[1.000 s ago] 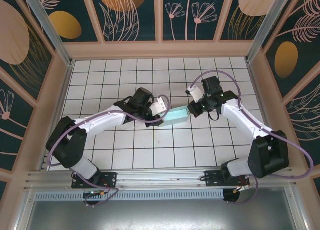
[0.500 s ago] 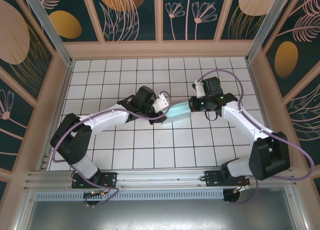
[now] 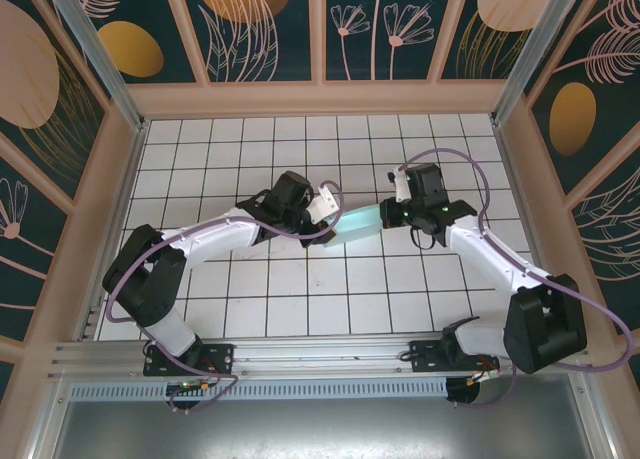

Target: Fold the paper box

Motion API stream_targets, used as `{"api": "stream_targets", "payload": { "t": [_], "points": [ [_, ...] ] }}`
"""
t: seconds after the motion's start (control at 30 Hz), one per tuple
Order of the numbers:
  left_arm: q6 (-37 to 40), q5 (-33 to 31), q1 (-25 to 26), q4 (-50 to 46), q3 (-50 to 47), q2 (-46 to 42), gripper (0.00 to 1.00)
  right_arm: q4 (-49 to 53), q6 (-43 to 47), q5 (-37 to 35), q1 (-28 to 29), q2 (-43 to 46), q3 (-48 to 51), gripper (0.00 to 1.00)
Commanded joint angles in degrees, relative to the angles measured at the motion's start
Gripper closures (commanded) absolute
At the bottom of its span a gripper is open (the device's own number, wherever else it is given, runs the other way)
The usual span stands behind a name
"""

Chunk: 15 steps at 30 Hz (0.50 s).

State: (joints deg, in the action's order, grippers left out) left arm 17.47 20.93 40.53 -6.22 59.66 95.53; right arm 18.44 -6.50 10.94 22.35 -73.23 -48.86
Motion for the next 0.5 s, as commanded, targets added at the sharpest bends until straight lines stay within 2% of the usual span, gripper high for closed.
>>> {"api": "stream_targets", "payload": {
  "t": [0.0,0.17,0.47],
  "points": [
    [0.1,-1.1,-1.6,-6.1,-3.0,3.4,0.69,-0.5,0.6,0.7,1.8,0.9,3.0,1.0],
    [1.0,0.5,-4.2,-8.7,-0.5,4.6,0.7,-2.7,0.9,-0.2,2.8,0.4,4.1,1.0],
    [0.9,-0.7,-4.4,-11.1,4.6,8.2,0.67,-5.2,1.6,-1.5,2.9,-0.9,4.5,1.0]
  ]
}}
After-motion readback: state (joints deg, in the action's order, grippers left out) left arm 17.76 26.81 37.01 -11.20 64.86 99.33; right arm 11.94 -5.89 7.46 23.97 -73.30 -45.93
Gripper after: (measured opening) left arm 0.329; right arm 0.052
